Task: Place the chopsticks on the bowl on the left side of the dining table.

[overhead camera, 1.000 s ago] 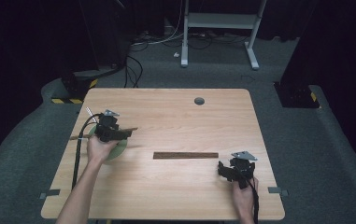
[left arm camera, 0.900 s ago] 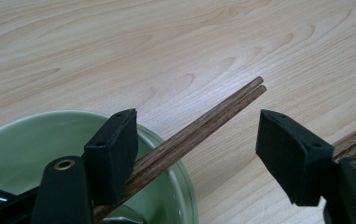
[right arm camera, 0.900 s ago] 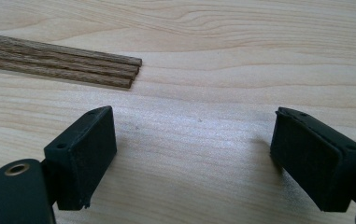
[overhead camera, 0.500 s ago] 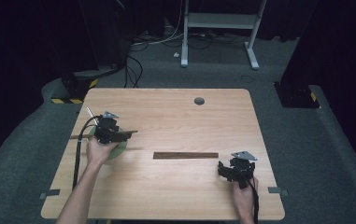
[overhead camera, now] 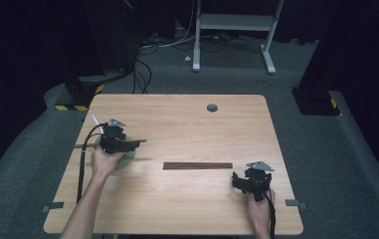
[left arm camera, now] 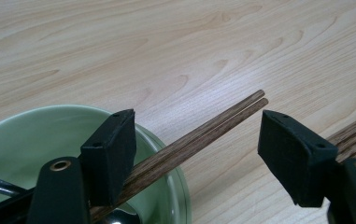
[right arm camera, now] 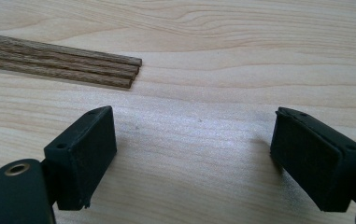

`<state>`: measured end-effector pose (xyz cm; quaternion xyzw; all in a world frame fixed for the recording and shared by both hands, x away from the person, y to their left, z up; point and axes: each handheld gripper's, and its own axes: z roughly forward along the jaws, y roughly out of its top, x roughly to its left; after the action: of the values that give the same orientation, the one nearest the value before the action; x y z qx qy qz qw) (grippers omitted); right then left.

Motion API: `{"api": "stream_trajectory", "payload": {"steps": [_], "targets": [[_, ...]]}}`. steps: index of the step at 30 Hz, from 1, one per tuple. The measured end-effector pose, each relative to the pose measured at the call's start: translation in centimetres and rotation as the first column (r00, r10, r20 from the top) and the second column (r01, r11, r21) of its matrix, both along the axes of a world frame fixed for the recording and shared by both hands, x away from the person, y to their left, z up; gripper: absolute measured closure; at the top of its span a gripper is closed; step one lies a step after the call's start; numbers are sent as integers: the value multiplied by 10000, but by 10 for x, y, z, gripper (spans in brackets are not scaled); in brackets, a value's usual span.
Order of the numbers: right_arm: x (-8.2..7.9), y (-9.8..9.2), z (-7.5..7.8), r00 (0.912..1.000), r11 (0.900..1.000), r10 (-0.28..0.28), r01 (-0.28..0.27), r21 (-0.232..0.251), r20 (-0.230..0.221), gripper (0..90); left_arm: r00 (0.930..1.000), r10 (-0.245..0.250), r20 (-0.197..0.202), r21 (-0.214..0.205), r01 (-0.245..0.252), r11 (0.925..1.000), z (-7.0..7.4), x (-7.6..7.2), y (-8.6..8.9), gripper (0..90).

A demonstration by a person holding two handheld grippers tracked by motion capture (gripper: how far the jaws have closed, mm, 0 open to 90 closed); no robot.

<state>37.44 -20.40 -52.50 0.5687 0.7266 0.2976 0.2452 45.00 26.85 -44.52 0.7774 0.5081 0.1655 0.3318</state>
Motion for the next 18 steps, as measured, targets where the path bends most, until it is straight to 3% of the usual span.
{"api": "stream_trajectory", "payload": {"steps": [18], "targets": [[0, 0, 0, 10000, 10000, -1, 1, 0, -2, 139, 9986, 74, 530, -512, -46, 9987, 15, -14, -1, 267]]}}
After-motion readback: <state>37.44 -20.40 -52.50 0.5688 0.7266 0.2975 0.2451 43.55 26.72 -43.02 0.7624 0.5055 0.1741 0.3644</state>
